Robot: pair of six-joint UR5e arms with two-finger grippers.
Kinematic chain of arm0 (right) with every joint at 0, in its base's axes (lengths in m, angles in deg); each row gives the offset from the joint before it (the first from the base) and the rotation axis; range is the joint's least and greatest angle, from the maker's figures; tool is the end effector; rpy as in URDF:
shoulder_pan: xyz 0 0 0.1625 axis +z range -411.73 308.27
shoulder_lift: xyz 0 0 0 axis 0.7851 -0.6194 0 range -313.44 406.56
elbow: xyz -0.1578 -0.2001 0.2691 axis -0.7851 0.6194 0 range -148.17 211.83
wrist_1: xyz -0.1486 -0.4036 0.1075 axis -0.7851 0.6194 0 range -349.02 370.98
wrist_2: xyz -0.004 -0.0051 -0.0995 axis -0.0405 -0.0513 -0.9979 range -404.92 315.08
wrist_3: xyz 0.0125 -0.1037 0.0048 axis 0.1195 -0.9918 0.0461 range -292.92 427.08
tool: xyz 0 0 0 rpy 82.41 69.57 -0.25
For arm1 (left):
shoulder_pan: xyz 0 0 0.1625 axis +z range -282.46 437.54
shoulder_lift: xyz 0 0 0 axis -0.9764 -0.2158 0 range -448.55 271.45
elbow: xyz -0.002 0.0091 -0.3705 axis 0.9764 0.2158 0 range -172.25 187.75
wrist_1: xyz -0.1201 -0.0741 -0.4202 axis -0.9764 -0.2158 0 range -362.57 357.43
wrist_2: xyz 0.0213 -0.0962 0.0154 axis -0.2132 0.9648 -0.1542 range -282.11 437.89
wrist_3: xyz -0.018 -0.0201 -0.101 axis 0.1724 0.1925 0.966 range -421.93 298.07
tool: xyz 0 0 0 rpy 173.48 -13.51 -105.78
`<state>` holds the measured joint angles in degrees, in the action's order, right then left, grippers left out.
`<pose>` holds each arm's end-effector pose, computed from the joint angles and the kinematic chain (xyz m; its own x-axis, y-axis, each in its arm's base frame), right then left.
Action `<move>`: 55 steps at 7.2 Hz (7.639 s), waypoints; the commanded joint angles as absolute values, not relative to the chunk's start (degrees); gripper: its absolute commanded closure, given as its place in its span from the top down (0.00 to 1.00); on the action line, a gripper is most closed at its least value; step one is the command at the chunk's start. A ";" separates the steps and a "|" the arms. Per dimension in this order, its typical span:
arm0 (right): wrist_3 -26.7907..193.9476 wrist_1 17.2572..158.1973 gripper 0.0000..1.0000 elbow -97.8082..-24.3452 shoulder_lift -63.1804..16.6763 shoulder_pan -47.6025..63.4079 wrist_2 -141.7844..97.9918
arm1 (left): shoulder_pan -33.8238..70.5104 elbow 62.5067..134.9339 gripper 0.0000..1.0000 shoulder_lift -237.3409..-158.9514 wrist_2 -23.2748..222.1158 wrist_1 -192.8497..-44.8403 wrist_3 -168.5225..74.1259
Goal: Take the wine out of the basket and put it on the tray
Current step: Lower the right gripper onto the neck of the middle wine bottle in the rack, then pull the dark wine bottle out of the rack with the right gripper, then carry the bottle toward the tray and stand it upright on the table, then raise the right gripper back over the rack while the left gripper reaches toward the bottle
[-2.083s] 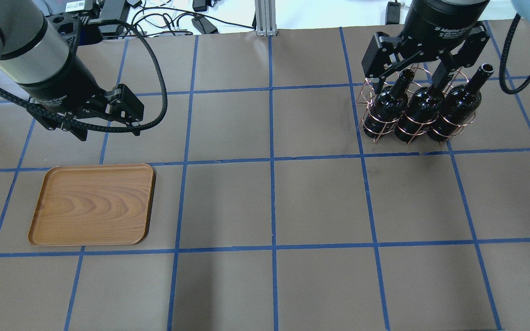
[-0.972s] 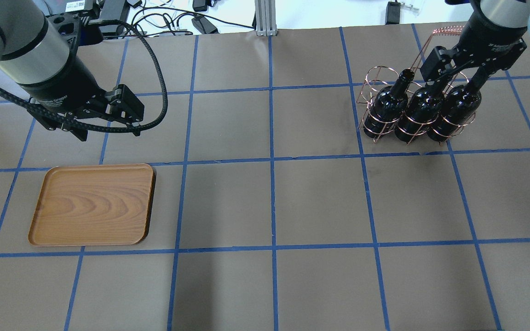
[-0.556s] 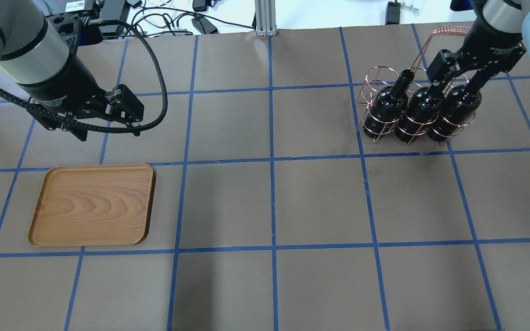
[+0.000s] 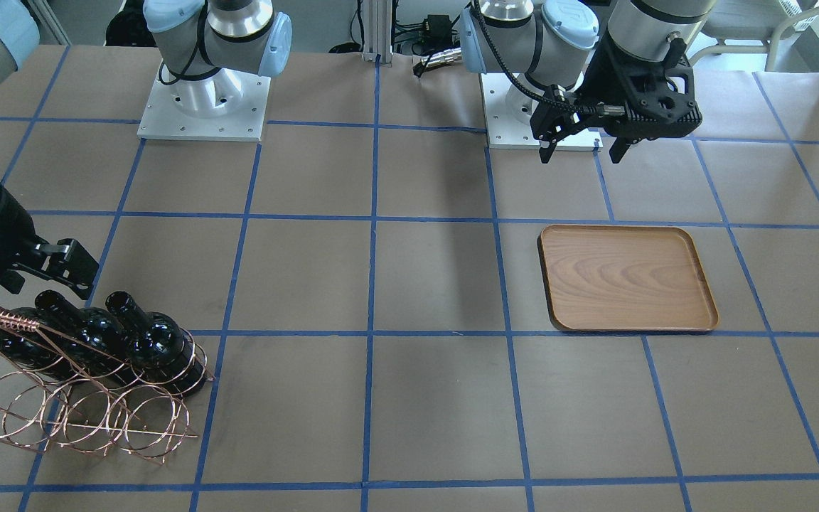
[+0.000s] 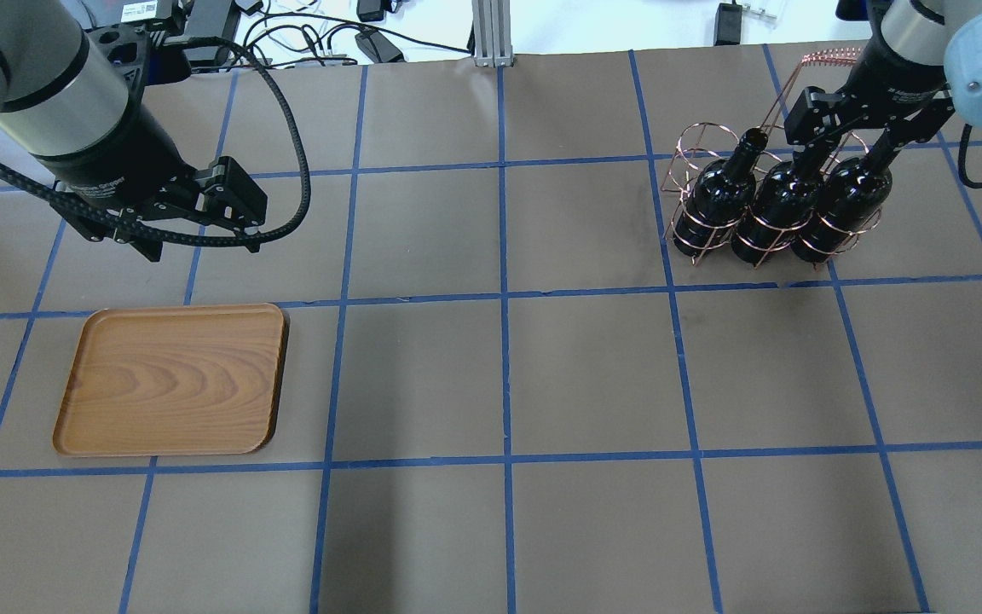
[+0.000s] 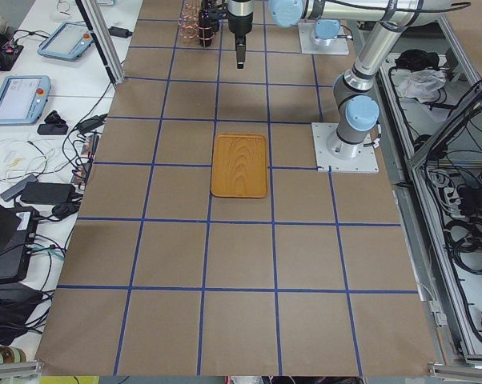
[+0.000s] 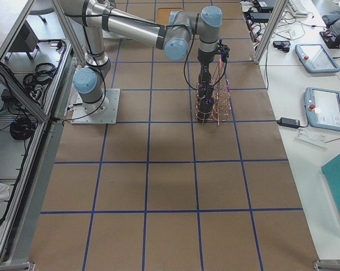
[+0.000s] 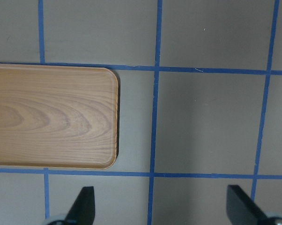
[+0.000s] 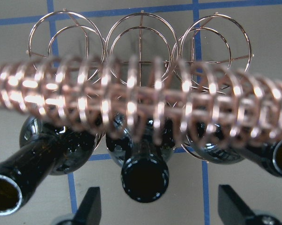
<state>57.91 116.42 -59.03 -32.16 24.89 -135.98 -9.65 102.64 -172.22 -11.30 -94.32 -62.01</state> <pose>-0.0090 -0.6058 0.3384 -0.9968 0.0747 0.0274 0.0732 0.9959 -0.0539 -0.1109 -0.4869 0.4365 -0.9988 -0.0477 0.0142 -0.0476 0.9989 0.0054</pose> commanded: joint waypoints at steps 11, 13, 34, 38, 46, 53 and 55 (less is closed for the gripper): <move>56.36 118.65 0.35 -58.17 -29.91 25.44 -135.36 | -9.65 102.76 1.00 -172.22 -11.41 -94.67 -61.58; 56.27 118.56 0.21 -57.99 -30.08 25.53 -135.27 | -9.65 103.11 1.00 -172.14 -11.32 -94.67 -61.58; 115.15 118.30 0.16 -54.57 -26.66 72.99 -135.00 | -3.94 102.50 1.00 -173.54 -12.29 -94.15 -61.67; 115.69 118.30 1.00 -50.64 -26.57 72.82 -132.28 | -3.50 103.11 1.00 -173.89 -11.51 -93.97 -61.75; 61.54 97.64 1.00 -48.94 -41.07 38.36 -138.08 | -23.42 102.85 1.00 -176.17 -11.23 -89.93 -58.77; 62.59 98.52 1.00 -50.96 -41.33 38.71 -136.94 | -27.40 106.10 0.93 -184.08 -11.06 -85.37 -59.56; 62.51 97.99 1.00 -50.96 -41.34 39.24 -136.94 | -27.40 106.10 0.86 -185.05 -10.88 -85.18 -59.56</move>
<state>62.52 98.28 -50.93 -41.34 38.99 -136.97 -27.40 106.01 -184.46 -10.98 -85.31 -59.55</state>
